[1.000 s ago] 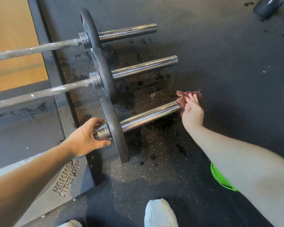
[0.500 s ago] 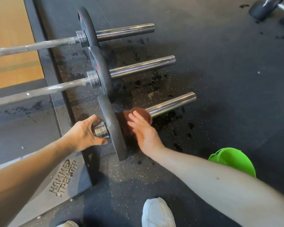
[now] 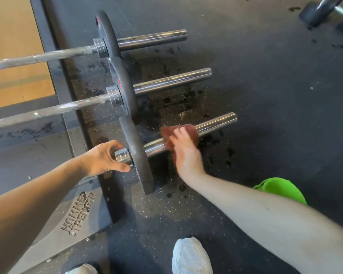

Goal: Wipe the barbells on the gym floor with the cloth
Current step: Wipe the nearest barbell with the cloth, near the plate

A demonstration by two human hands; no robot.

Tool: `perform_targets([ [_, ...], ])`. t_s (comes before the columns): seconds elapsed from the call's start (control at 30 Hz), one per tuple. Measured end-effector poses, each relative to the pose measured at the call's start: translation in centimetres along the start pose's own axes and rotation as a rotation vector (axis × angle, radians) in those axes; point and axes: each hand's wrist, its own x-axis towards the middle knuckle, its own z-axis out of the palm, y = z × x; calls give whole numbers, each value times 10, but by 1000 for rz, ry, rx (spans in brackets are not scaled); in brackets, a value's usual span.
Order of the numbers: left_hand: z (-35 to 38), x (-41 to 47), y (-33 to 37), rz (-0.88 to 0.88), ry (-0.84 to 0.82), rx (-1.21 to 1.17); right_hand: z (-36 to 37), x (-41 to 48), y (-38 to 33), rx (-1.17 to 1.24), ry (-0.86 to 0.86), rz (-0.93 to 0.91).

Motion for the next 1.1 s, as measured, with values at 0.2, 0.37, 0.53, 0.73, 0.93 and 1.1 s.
perform_targets([
  [0.2,0,0,-6,-15,-2,-14,7,-13,-13,291,-217,-87],
  [0.37,5,-3,-4,-39,-7,18,-53,19,34,160,25,248],
  [0.53,1,-13,7,-103,-76,139,-89,44,-19,101,-49,398],
  [0.73,-4,-29,17,-133,-32,272,-97,47,-141,129,-471,380],
  [0.93,5,-33,5,-48,28,240,-48,23,-155,-177,-428,384],
  [1.1,14,-37,6,-62,27,299,-40,6,-145,-174,-375,327],
])
